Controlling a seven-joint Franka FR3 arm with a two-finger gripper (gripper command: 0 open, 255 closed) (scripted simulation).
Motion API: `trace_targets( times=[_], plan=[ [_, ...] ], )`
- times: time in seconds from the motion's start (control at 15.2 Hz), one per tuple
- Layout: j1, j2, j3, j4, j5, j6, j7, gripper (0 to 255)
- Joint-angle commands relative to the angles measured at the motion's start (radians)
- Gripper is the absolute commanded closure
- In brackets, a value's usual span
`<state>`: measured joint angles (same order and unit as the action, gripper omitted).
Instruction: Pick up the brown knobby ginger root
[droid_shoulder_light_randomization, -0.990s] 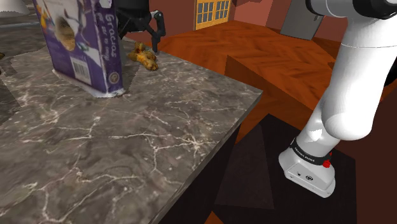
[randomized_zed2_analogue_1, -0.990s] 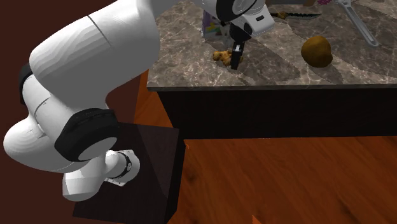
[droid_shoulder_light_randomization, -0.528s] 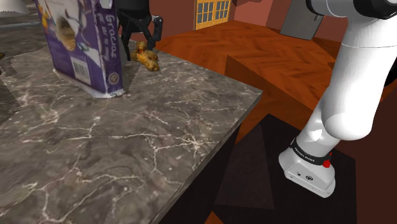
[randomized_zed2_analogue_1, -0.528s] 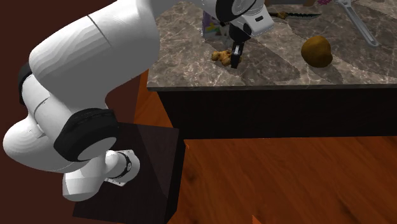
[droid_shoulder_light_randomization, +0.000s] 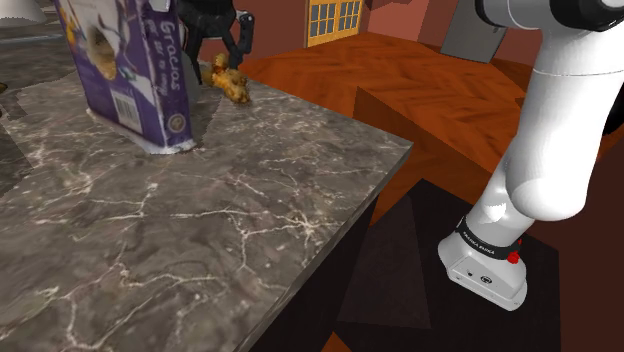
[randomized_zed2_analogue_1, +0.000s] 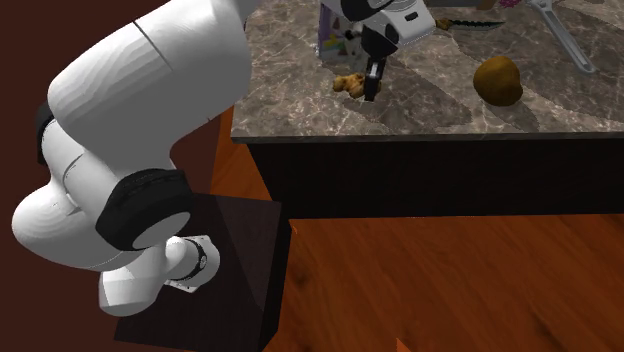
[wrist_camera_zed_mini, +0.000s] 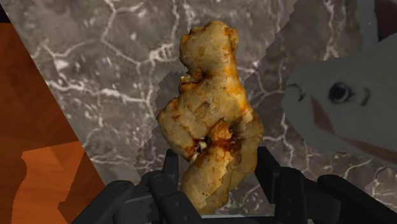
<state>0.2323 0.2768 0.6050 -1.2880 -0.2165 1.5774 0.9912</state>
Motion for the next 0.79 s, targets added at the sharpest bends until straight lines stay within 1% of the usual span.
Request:
trace_targets(
  times=[0.0,0.33,0.59,0.73],
  plan=[
    [0.010,0.015,0.000,0.050,-0.009,-0.037,-0.001,255],
    [0.044,0.059,0.001,0.181,-0.036,-0.129,0.001,255],
    [0.086,0.109,-0.002,0.313,-0.069,-0.214,0.002,255],
    [0.088,0.111,-0.002,0.319,-0.070,-0.218,0.002,255]
  ],
)
